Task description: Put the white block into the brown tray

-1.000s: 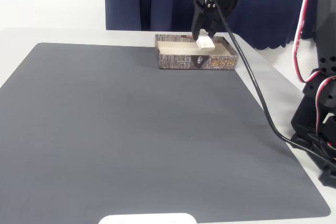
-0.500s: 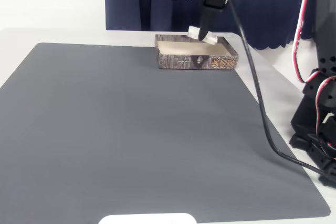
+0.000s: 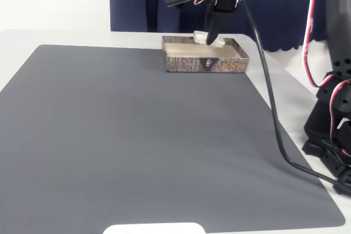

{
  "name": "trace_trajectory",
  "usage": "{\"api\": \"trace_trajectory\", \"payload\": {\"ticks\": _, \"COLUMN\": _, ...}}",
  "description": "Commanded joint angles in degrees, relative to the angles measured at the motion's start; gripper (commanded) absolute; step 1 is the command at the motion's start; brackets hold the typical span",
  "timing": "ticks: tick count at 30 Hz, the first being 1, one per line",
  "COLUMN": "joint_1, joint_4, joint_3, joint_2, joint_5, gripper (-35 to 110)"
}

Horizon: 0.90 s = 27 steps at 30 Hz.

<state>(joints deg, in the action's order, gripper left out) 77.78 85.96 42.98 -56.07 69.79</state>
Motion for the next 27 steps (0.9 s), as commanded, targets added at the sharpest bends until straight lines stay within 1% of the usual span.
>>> {"api": "trace_trajectory", "payload": {"ticks": 1, "joint_1": -0.35, "joint_4": -0.09, "joint_3": -3.87, "joint_2": 0.79, "joint_5": -1.67, "gripper": 0}}
{"api": "trace_trajectory", "payload": {"ticks": 16, "joint_1": -1.32, "joint_4": -0.97, "joint_3": -6.77, "joint_2": 6.94, "joint_5": 1.41, "gripper": 2}}
{"api": "trace_trajectory", "payload": {"ticks": 20, "joint_1": -1.58, "joint_4": -2.02, "joint_3": -6.94, "joint_2": 7.03, "joint_5": 1.32, "gripper": 8}}
{"api": "trace_trajectory", "payload": {"ticks": 25, "joint_1": -0.88, "joint_4": -1.85, "joint_3": -6.86, "joint_2": 7.65, "joint_5": -5.27, "gripper": 20}}
{"api": "trace_trajectory", "payload": {"ticks": 27, "joint_1": -0.79, "joint_4": -1.85, "joint_3": -7.12, "joint_2": 7.73, "joint_5": -5.45, "gripper": 25}}
